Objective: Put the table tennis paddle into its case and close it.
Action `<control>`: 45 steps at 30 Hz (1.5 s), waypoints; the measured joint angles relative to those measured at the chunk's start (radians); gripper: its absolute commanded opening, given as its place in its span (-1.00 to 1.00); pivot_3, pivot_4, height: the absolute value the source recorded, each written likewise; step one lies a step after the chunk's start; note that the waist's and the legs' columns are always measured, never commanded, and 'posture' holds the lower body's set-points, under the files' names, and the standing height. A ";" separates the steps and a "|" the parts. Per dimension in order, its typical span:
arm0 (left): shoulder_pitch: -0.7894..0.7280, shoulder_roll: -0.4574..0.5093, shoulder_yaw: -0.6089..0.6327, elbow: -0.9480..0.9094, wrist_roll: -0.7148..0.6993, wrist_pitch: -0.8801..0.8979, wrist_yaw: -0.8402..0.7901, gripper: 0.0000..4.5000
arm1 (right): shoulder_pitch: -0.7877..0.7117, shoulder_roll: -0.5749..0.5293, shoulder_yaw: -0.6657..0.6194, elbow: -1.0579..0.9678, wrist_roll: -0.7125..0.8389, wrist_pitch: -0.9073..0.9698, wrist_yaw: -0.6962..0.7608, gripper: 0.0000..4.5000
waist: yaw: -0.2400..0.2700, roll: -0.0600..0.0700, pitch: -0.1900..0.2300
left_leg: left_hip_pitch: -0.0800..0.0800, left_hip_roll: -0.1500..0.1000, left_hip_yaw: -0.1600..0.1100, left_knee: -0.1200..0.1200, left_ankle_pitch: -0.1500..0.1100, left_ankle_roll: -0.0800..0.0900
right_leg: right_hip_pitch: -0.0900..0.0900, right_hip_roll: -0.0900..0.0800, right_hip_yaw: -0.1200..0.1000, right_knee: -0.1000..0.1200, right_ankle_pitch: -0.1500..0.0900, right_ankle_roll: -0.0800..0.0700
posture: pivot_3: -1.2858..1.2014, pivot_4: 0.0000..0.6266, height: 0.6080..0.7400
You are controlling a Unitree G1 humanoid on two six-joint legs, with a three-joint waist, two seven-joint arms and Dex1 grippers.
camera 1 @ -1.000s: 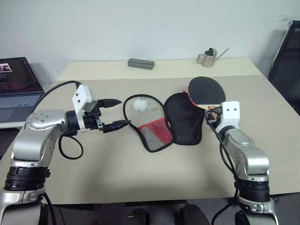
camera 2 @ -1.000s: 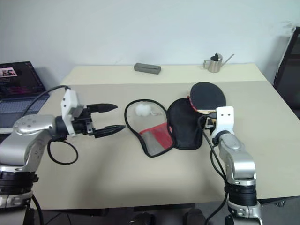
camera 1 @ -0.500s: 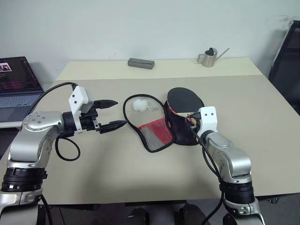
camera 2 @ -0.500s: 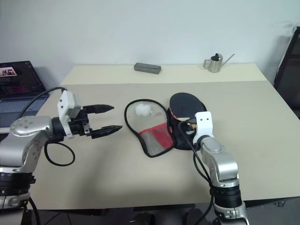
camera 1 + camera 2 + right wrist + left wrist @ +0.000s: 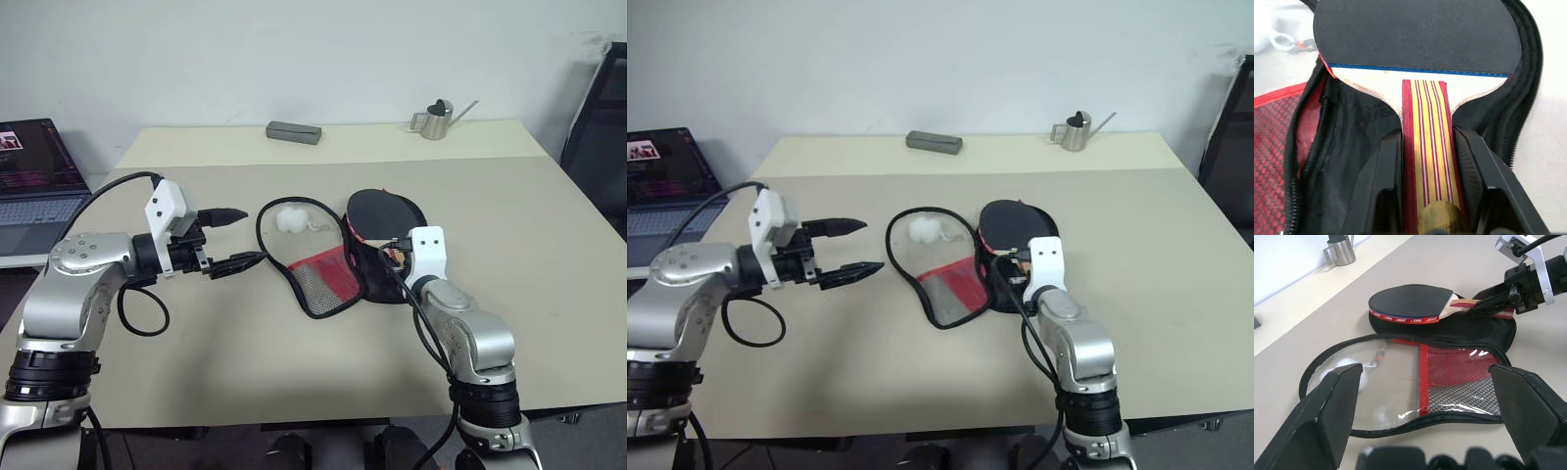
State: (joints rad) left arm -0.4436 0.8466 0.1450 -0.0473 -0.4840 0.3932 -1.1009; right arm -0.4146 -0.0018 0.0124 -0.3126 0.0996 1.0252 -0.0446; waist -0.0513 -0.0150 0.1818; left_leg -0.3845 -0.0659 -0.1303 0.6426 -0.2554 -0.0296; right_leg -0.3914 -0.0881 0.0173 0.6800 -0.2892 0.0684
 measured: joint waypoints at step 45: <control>-0.017 -0.019 -0.024 0.005 -0.007 0.014 -0.050 1.00 | 0.103 -0.579 -0.228 -0.152 0.365 -0.062 0.639 0.98 | 0.000 -0.002 0.002 | 0.000 0.004 0.002 0.000 -0.001 0.001 | 0.002 0.002 -0.001 -0.002 0.000 0.000 | 0.03 -0.52 1.00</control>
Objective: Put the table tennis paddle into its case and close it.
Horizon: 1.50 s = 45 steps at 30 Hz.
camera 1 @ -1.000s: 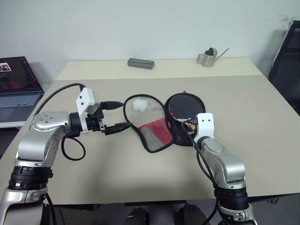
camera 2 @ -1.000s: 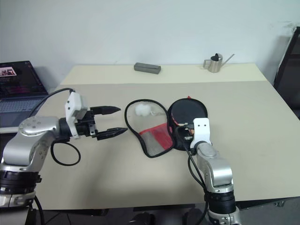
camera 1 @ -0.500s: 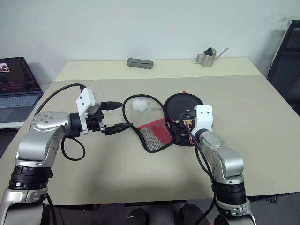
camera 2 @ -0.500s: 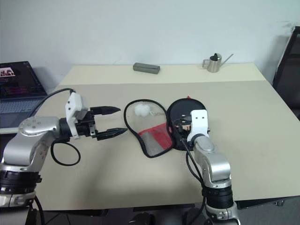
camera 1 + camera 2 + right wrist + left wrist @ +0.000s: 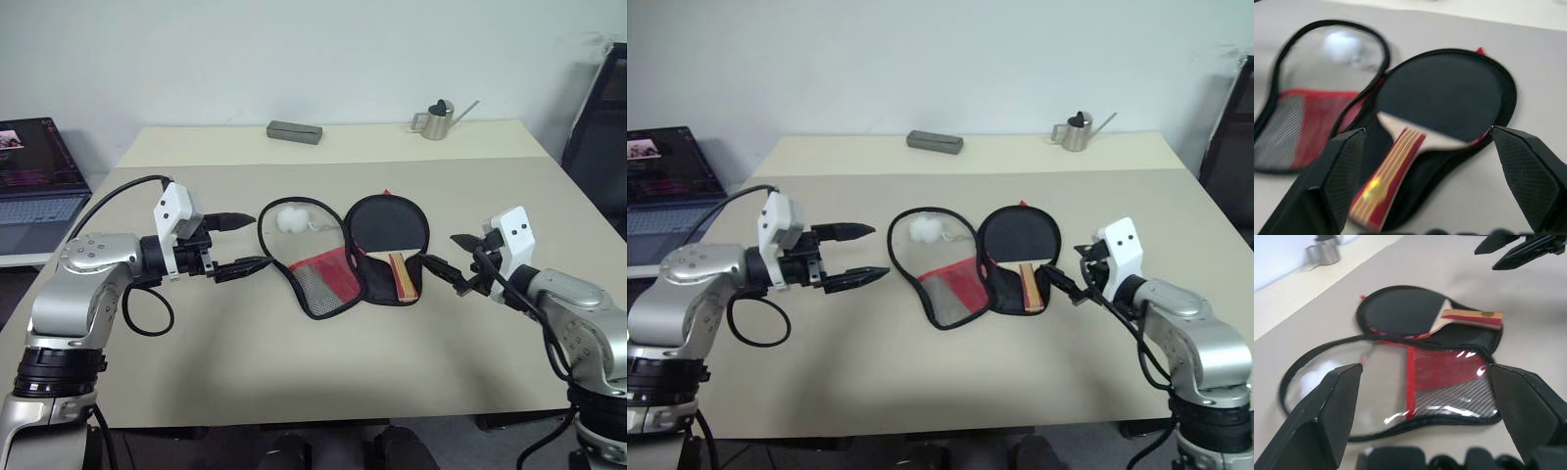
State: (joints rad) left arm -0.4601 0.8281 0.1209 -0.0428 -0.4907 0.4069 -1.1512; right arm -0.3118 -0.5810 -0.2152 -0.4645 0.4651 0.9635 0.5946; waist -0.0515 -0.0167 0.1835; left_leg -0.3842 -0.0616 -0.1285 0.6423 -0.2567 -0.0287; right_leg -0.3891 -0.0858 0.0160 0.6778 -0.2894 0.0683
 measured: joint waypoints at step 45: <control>0.028 -0.020 -0.037 -0.117 -0.037 0.082 0.002 1.00 | 0.073 -0.147 0.276 0.236 -0.132 -0.335 0.230 -0.94 | 0.019 -0.002 0.001 | -0.001 -0.001 0.000 0.001 0.000 -0.001 | 0.001 -0.001 0.000 -0.002 0.000 0.000 | 0.03 -0.52 1.00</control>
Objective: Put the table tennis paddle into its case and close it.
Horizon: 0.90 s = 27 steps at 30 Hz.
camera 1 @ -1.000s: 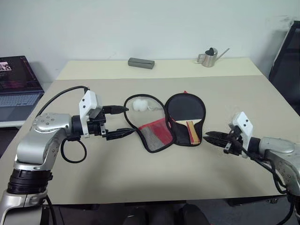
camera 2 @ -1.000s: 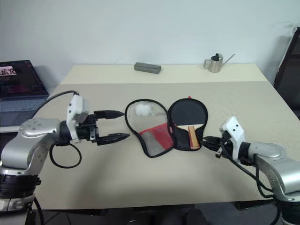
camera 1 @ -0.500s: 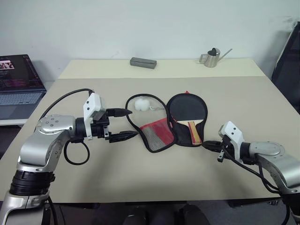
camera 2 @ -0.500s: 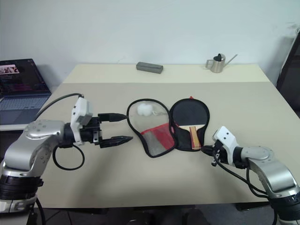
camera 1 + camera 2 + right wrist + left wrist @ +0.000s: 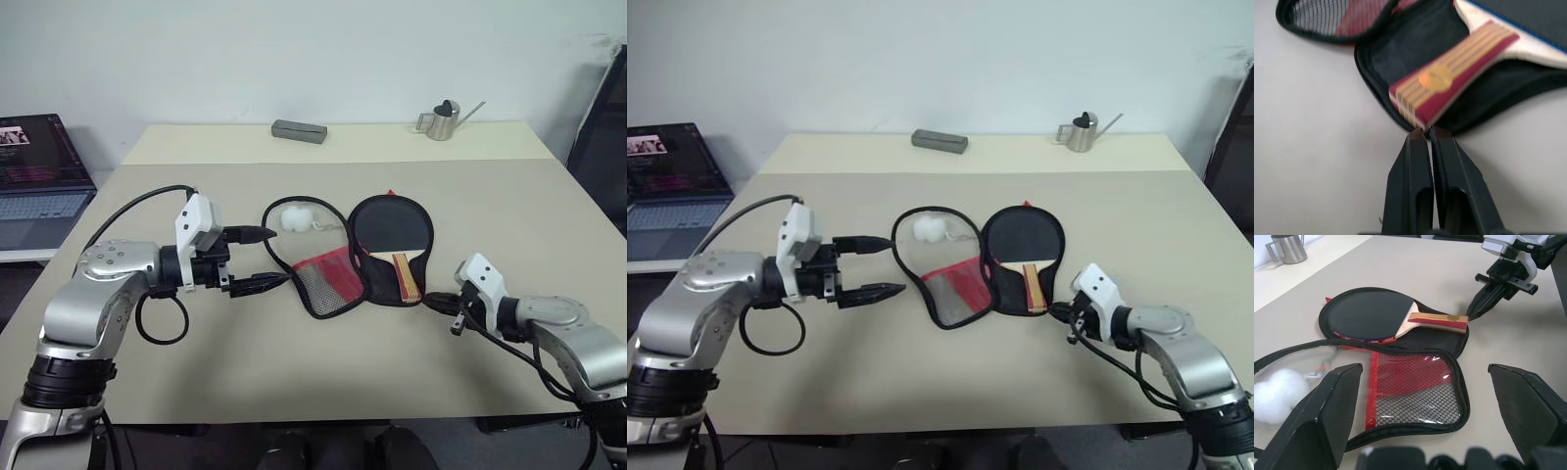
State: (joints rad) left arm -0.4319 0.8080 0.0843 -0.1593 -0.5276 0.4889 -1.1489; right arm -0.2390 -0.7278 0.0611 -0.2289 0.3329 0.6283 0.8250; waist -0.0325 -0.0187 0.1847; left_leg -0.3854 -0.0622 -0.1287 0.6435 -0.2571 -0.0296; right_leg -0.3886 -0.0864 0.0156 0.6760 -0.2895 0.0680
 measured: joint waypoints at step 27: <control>0.038 0.021 0.034 0.155 0.079 -0.078 0.048 1.00 | -0.177 -0.026 -0.080 -0.093 0.142 0.100 0.051 -0.94 | 0.001 0.000 0.000 | 0.000 0.000 0.000 0.000 0.000 0.000 | 0.000 0.000 -0.001 0.000 0.000 0.000 | 0.03 -0.52 1.00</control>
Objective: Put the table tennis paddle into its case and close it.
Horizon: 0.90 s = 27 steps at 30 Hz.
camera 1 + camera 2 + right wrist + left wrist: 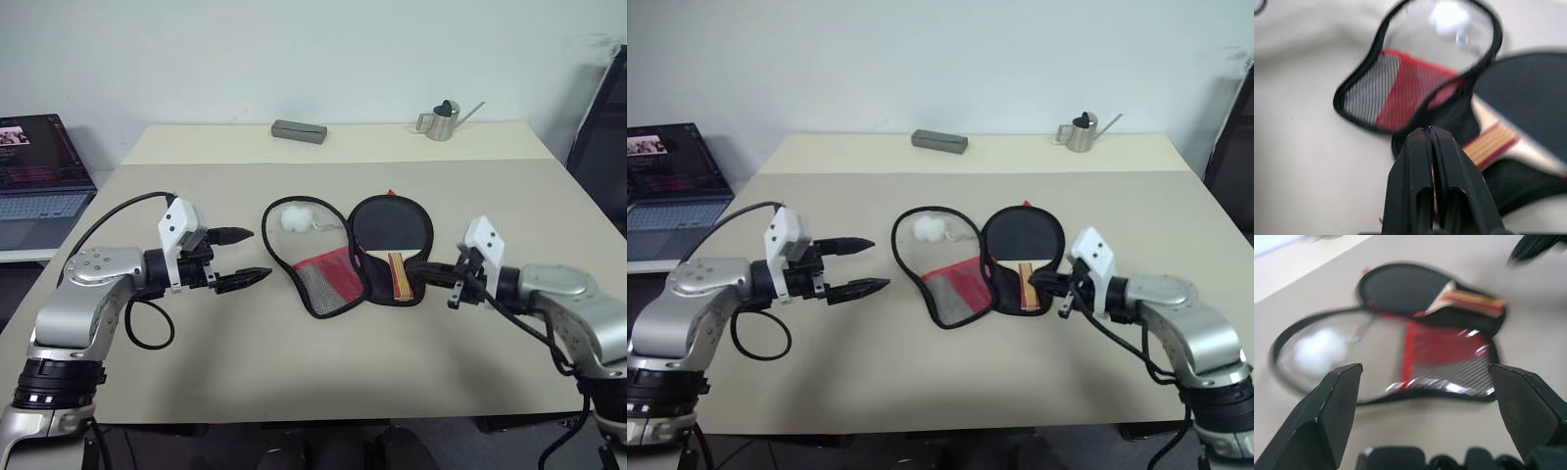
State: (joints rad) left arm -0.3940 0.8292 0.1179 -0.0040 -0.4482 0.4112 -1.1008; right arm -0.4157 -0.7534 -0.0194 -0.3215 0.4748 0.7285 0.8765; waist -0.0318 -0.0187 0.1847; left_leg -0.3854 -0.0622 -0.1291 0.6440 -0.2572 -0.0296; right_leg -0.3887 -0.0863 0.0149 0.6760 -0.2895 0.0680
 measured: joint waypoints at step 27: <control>-0.187 -0.189 -0.121 0.549 0.282 -0.335 0.085 1.00 | -0.319 -0.237 0.000 0.127 0.062 -0.019 0.326 -0.94 | 0.001 0.000 0.000 | -0.014 -0.002 -0.001 0.003 0.001 -0.003 | -0.012 -0.002 -0.002 0.001 0.000 0.000 | 0.03 -0.52 1.00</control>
State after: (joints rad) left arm -0.5805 0.6401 -0.0035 0.5453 -0.1659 0.0758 -1.0158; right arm -0.7349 -0.9901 -0.0197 -0.1944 0.5370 0.7098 1.2021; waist -0.0304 -0.0185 0.1848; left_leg -0.3996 -0.0638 -0.1303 0.6470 -0.2561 -0.0327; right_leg -0.4006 -0.0878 0.0127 0.6767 -0.2892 0.0680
